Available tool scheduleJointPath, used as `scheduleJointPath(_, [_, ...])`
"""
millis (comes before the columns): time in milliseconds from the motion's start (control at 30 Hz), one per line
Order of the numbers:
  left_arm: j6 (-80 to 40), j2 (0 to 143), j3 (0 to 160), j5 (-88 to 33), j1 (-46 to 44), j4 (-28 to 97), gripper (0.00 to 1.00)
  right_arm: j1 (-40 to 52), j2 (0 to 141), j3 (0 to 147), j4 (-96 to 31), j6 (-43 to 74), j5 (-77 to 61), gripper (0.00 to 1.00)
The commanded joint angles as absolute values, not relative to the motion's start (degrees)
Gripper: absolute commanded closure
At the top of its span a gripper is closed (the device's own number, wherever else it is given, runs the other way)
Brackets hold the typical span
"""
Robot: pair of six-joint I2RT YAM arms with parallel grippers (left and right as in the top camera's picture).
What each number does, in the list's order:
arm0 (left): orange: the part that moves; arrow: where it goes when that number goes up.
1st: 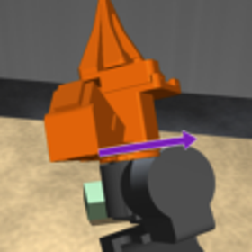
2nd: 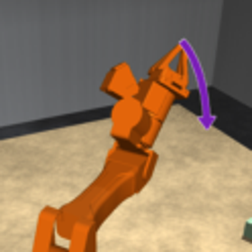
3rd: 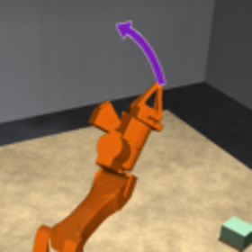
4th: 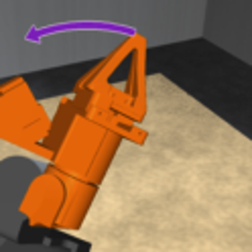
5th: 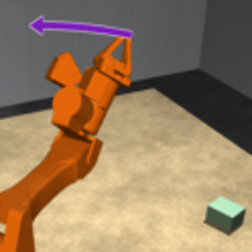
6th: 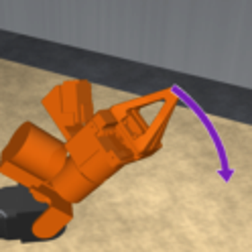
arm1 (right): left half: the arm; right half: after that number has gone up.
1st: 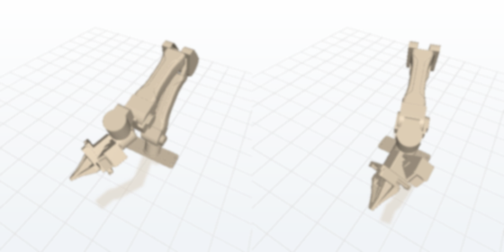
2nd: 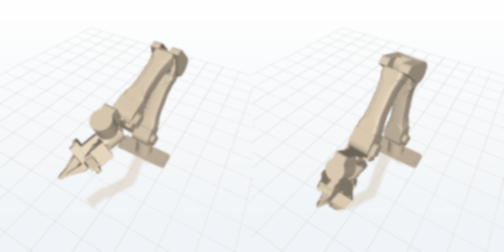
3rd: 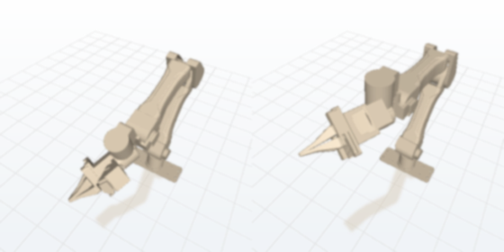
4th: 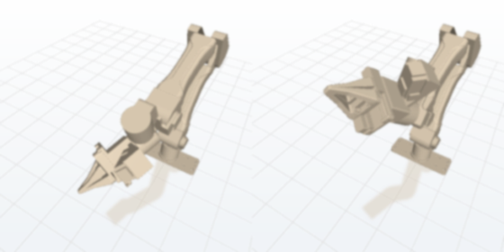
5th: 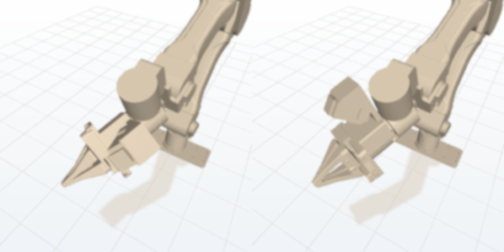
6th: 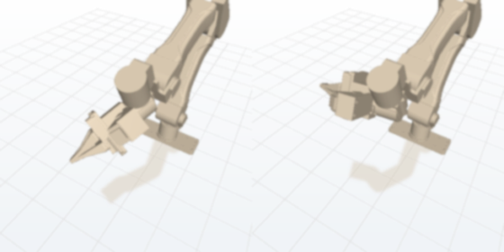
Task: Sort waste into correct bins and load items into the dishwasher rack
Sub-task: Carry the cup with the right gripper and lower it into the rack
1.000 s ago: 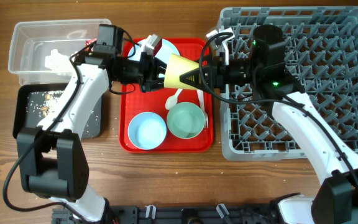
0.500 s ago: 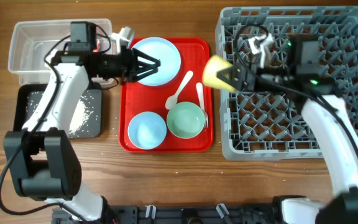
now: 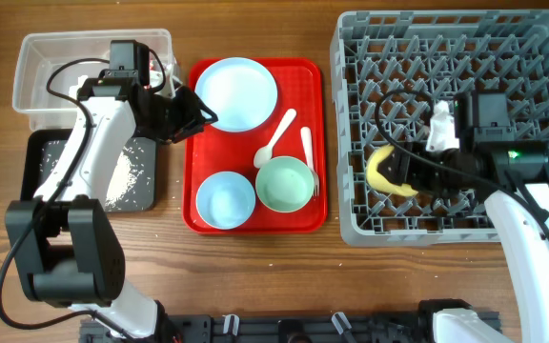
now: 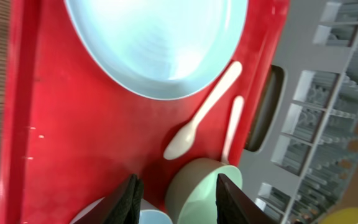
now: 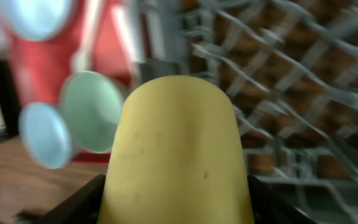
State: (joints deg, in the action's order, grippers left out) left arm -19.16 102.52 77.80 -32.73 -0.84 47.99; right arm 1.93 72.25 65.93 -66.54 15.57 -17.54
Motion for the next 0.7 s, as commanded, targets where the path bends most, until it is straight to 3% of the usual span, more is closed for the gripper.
scheduleJointPath(0, [-18.4,101.6,78.4,-29.9,-0.9,48.0,0.60,2.1,71.8,67.5,-68.8,17.2,-8.8,0.53])
scheduleJointPath(300, [-18.4,101.6,78.4,-29.9,-0.9,48.2,0.60,2.8,74.2,67.4,-74.0,17.0,-9.0,0.53])
scheduleJointPath(667, [-18.4,101.6,78.4,-29.9,-0.9,49.0,0.59,11.8,82.2,67.4,-72.3,21.2,-5.8,0.53])
